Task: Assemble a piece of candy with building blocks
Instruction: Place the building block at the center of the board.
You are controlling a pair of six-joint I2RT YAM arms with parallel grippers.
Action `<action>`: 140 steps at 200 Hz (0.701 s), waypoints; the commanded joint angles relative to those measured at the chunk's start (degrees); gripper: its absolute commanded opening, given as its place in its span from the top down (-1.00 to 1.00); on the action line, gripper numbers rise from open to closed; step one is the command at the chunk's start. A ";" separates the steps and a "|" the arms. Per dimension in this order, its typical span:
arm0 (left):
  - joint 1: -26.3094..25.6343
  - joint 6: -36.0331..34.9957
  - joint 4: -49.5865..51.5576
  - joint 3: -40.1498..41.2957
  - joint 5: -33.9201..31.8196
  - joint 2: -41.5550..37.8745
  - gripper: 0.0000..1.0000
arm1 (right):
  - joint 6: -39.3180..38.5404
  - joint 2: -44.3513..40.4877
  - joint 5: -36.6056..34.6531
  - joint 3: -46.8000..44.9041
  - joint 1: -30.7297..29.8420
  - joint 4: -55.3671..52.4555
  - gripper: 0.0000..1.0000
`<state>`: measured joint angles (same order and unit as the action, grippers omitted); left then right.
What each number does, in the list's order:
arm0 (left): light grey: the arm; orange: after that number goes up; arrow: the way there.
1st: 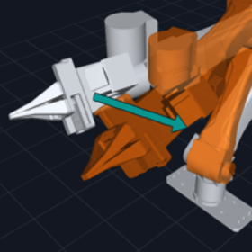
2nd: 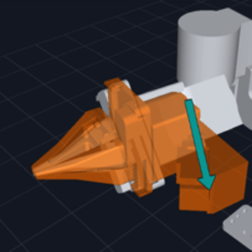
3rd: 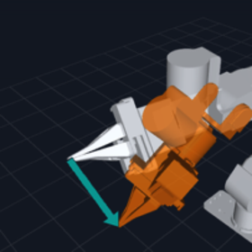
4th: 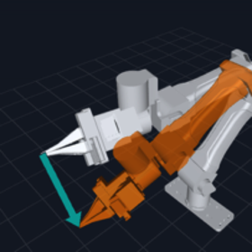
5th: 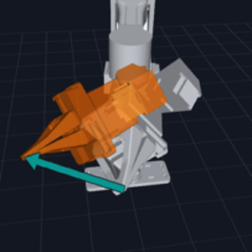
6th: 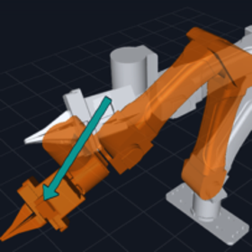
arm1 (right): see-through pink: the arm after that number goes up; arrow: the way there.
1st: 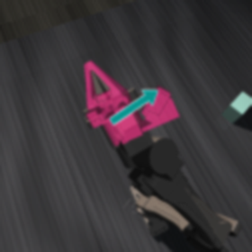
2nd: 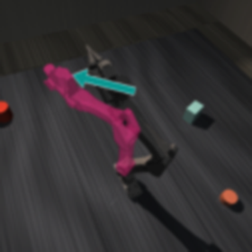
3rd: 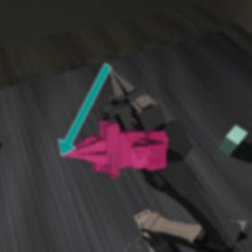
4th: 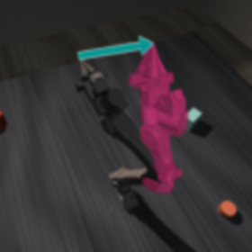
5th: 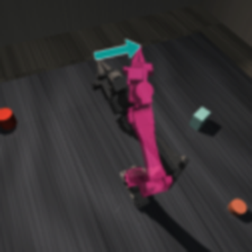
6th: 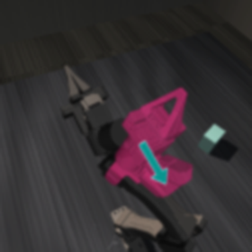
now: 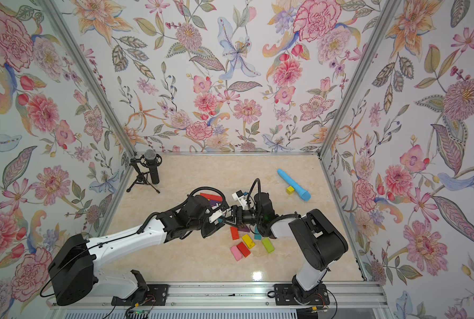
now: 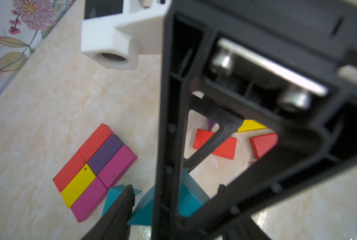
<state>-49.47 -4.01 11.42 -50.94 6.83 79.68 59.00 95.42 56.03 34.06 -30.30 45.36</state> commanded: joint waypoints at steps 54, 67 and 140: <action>8.27 9.30 -0.21 -14.63 0.14 12.00 0.95 | -30.57 -20.79 -23.19 4.14 8.50 -47.49 -0.90; 10.15 11.09 1.76 -20.46 -1.66 17.08 0.91 | -34.00 -21.40 -26.01 5.66 8.77 -52.14 -0.92; 19.78 16.27 9.23 -47.52 -5.71 42.98 0.86 | -38.89 -21.64 -37.01 12.38 8.12 -58.60 -1.00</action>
<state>-31.68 9.32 16.23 -92.12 3.33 116.86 23.86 74.35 25.19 43.48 -21.78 -8.78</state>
